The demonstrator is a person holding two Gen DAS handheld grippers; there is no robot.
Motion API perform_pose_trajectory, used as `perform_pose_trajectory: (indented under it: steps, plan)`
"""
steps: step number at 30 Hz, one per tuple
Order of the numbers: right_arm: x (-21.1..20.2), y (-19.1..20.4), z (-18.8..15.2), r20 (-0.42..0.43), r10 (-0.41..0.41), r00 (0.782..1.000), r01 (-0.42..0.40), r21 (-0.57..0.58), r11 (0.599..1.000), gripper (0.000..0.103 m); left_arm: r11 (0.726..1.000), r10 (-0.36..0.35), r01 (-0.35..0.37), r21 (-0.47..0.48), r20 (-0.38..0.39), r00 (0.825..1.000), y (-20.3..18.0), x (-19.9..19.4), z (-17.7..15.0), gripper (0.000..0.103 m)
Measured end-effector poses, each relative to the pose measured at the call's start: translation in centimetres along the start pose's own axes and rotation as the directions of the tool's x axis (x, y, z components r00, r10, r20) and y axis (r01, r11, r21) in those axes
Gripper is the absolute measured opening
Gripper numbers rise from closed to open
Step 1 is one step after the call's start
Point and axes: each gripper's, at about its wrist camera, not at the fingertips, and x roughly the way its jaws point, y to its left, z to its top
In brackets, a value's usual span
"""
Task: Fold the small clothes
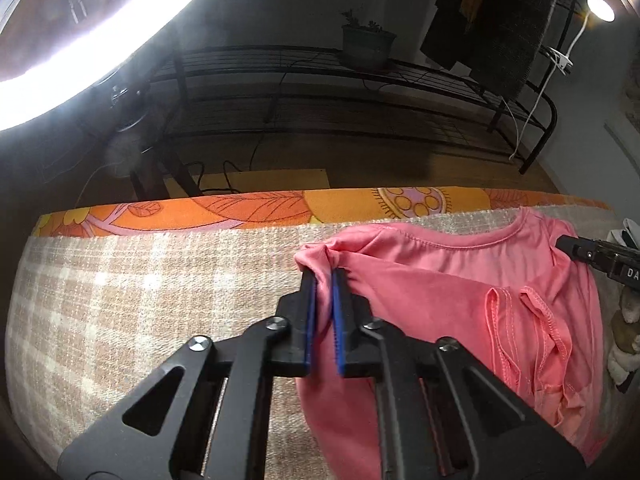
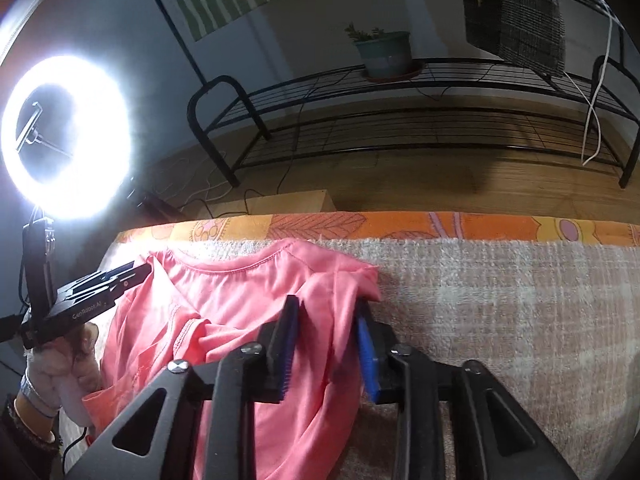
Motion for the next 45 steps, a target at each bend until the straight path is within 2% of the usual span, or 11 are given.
perform_pose_trajectory:
  steps: [2, 3, 8, 14, 21, 27, 33, 39, 45]
  plan:
    - [0.1, 0.3, 0.0, -0.001, 0.000, 1.000, 0.000, -0.017, 1.000, 0.007, 0.999, 0.022, -0.023, 0.040, 0.013, 1.000, -0.7, -0.3, -0.2, 0.002]
    - [-0.1, 0.5, -0.1, 0.001, 0.004, 1.000, -0.004, -0.021, 1.000, 0.005, 0.999, 0.023, -0.024, 0.049, 0.020, 1.000, -1.0, -0.5, -0.3, 0.002]
    - [-1.8, 1.6, 0.0, 0.038, 0.022, 0.999, -0.020, -0.056, 0.998, 0.003, 0.998, -0.043, 0.040, 0.037, 0.072, 0.996, -1.4, -3.3, -0.3, 0.002]
    - [-5.4, 3.1, -0.4, 0.081, 0.062, 0.995, -0.055, -0.086, 0.995, 0.003, 0.996, -0.076, 0.070, 0.049, 0.121, 0.990, -1.4, -8.3, -1.3, 0.002]
    - [-10.7, 5.8, -2.3, 0.109, 0.072, 0.991, -0.054, -0.159, 0.986, 0.002, 0.993, -0.089, 0.076, 0.086, 0.166, 0.982, -2.6, -14.0, -3.3, 0.002]
    - [-14.5, 8.0, -4.6, 0.117, 0.069, 0.991, -0.045, -0.202, 0.978, 0.002, 0.990, -0.096, 0.073, 0.118, 0.197, 0.976, -3.7, -18.2, -6.3, 0.002]
    - [-17.4, 9.6, -8.9, 0.080, 0.065, 0.995, -0.045, -0.234, 0.971, 0.002, 0.990, -0.109, 0.089, 0.113, 0.192, 0.975, -3.7, -21.6, -11.4, 0.002]
    - [-19.0, 11.3, -15.7, 0.040, 0.060, 0.997, -0.046, -0.293, 0.955, 0.002, 0.989, -0.114, 0.098, 0.109, 0.158, 0.981, -3.7, -23.5, -17.8, 0.002]
    - [-19.5, 11.3, -21.3, 0.022, 0.046, 0.999, -0.037, -0.312, 0.949, 0.003, 0.987, -0.080, 0.063, 0.149, 0.110, 0.991, -4.2, -23.8, -23.4, 0.002]
